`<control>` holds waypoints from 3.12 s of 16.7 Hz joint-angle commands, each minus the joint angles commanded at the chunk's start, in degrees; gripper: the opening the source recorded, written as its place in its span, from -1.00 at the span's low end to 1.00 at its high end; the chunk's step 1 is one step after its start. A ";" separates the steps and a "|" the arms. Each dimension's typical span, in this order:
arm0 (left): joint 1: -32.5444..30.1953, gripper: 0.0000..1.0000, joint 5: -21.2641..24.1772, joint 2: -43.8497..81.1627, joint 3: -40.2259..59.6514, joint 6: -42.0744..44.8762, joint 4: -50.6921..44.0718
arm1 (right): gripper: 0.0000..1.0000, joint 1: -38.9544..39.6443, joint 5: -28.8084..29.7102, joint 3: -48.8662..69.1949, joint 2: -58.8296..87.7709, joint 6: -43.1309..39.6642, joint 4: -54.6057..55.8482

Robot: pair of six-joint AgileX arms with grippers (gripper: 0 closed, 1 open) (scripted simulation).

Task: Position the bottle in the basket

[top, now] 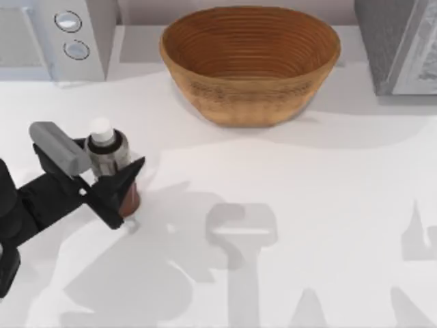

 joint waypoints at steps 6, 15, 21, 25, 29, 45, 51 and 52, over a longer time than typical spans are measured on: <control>5.00 -1.00 5.02 -8.33 -0.53 2.66 -8.89 | 1.00 0.00 0.00 0.00 0.00 0.00 0.00; 24.28 -1.00 23.38 -42.52 -3.82 11.18 -50.31 | 1.00 0.00 0.00 0.00 0.00 0.00 0.00; 33.39 -1.00 31.63 -58.19 -5.30 15.27 -66.74 | 1.00 0.00 0.00 0.00 0.00 0.00 0.00; 33.84 -1.00 32.05 -58.86 -5.37 15.49 -67.42 | 1.00 0.00 0.00 0.00 0.00 0.00 0.00; 32.42 -1.00 30.16 -57.34 -3.44 15.22 -67.37 | 1.00 0.00 0.00 0.00 0.00 0.00 0.00; -15.70 -1.00 -50.80 -12.96 57.43 -1.78 -75.98 | 1.00 0.00 0.00 0.00 0.00 0.00 0.00; -33.66 -1.00 -79.03 -0.81 78.04 -8.84 -79.62 | 1.00 0.00 0.00 0.00 0.00 0.00 0.00; -35.70 -1.00 -81.87 0.38 80.24 -9.65 -80.04 | 1.00 0.00 0.00 0.00 0.00 0.00 0.00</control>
